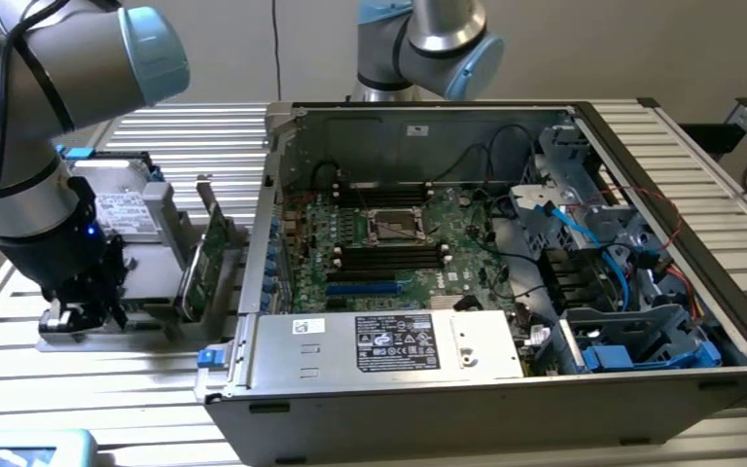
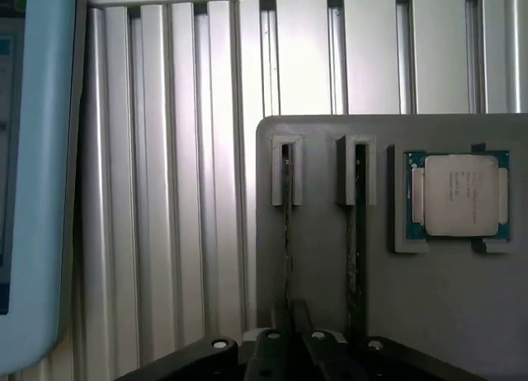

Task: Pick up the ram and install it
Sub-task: 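Pick up the ram and move it above insertion slot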

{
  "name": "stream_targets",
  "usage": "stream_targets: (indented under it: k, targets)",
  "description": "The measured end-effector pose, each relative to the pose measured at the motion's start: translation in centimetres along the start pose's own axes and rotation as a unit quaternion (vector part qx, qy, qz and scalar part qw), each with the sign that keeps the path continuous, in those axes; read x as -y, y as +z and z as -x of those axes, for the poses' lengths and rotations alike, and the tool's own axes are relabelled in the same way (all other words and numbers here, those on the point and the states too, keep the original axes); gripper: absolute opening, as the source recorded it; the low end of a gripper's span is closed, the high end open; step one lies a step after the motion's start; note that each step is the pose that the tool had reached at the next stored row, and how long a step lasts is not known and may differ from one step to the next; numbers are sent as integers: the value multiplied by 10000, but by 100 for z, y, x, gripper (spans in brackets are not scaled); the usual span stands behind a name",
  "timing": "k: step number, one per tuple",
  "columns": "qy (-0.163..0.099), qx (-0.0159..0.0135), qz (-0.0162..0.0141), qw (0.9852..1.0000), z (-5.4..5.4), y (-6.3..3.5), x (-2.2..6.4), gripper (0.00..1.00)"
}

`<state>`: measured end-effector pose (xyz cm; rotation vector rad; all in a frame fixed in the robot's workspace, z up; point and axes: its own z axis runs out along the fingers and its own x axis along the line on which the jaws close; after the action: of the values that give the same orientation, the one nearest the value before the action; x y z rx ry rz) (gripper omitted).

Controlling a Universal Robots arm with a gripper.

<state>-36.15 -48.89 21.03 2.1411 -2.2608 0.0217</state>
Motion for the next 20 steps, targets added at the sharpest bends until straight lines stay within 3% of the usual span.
stream_targets:
  k: [16,20]
  targets:
    - [1,-1,0,10000,-27,-733,-11,13]
    - [1,0,0,10000,-33,-911,35,13]
